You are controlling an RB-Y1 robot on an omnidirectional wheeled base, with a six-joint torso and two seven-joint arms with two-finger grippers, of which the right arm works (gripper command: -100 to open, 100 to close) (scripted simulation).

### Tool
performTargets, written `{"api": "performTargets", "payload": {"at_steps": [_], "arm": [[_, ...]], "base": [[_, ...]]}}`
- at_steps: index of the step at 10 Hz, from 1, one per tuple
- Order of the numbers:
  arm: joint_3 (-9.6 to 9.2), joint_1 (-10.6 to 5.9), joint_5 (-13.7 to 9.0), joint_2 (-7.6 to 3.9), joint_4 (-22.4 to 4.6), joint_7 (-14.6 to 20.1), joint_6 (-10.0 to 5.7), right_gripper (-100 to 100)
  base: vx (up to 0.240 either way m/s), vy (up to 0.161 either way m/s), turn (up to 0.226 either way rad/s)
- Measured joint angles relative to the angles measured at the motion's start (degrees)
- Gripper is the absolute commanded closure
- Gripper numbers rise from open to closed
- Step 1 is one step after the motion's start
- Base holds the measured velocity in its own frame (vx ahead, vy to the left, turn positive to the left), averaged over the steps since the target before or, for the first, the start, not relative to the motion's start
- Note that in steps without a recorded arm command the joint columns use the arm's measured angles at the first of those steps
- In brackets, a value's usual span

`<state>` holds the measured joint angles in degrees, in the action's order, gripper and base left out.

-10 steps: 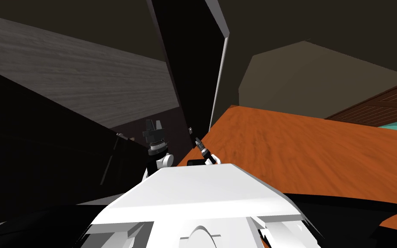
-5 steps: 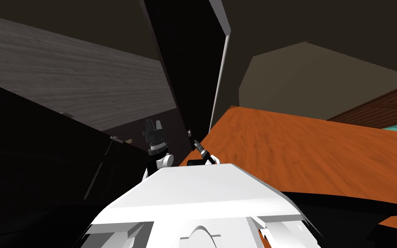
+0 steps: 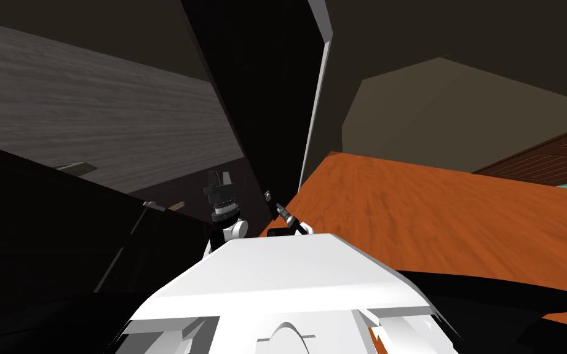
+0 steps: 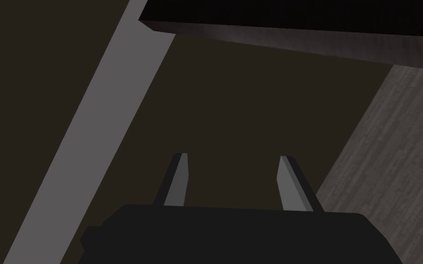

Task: Push the door open

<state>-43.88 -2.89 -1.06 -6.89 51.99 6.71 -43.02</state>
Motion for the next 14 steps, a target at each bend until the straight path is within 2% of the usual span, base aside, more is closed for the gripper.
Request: {"api": "performTargets", "payload": {"at_steps": [2, 3, 4, 12, 13, 14], "arm": [[-1.05, -0.38, 0.1, 0.0, -1.0, 0.0, 0.33, -100], [-1.34, -0.85, 0.1, 0.39, -2.6, -0.1, -0.28, -100], [-1.37, -0.91, 0.1, 0.43, -2.8, -0.1, -0.45, -100], [-0.06, -1.09, 0.0, 1.8, -4.5, -0.6, -0.55, -100], [-0.04, -1.11, 0.0, 1.84, -4.5, -0.6, -0.56, 100], [-0.05, -1.11, 0.0, 1.83, -4.5, -0.6, -0.55, 100]], "base": [[0.105, -0.017, -0.003], [0.038, -0.013, 0.003], [0.092, 0.06, 0.036], [0.138, 0.133, 0.027], [-0.005, -0.007, -0.002], [-0.021, -0.026, 0.003]]}}
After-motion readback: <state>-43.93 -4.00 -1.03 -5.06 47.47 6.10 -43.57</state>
